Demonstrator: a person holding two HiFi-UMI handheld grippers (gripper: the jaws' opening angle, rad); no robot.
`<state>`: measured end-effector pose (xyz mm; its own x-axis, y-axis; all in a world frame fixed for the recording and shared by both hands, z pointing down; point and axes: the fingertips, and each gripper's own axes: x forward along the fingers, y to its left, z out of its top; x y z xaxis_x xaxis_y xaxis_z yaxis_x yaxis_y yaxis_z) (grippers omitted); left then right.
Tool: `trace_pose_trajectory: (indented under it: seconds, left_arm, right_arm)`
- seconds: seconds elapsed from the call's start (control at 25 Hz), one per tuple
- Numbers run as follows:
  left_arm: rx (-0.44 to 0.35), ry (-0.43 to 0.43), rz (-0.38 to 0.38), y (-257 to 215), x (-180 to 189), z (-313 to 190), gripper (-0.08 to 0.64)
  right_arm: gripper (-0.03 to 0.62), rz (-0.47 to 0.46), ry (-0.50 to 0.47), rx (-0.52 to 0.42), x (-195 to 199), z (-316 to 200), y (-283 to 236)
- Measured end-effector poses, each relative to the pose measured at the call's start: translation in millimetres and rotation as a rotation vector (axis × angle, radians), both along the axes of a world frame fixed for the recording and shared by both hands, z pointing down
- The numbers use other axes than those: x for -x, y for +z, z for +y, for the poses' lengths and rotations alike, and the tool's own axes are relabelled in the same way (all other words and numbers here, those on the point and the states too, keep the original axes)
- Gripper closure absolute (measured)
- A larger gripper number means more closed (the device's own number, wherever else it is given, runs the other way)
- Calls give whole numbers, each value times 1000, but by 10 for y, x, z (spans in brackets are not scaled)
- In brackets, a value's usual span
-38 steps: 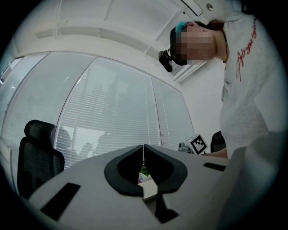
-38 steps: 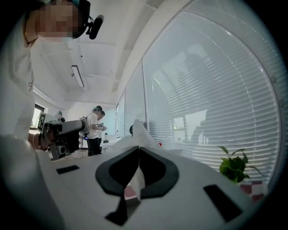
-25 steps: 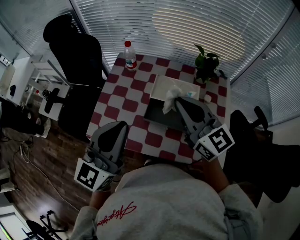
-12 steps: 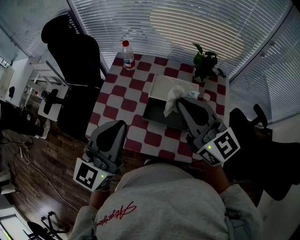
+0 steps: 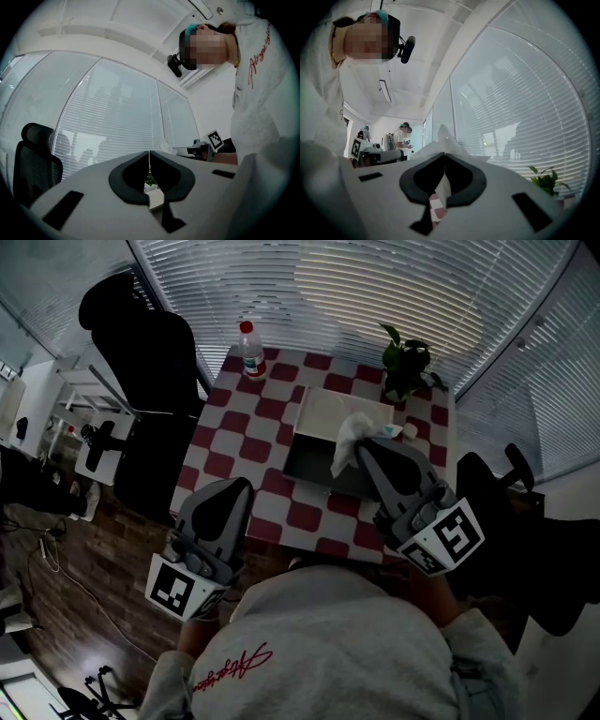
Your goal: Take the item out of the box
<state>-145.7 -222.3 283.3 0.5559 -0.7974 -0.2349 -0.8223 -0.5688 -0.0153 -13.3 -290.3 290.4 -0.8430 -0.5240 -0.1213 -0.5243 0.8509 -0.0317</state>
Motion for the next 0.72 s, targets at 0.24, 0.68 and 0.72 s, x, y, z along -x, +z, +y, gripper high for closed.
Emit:
trace_pose_trajectory:
  seconds: [0.24,0.68,0.72]
  left_arm:
    - [-11,11,-4,-7,-8,9,542]
    - [8,50,-14,11,-87,43,542]
    - [8,56,-16,13,-103,47,541]
  right_arm:
    - [577,-18,-5,6,-8,68,-17]
    - [577,-27,25,9,-111,199,3]
    - [577,-28,31,9,-129,212,1]
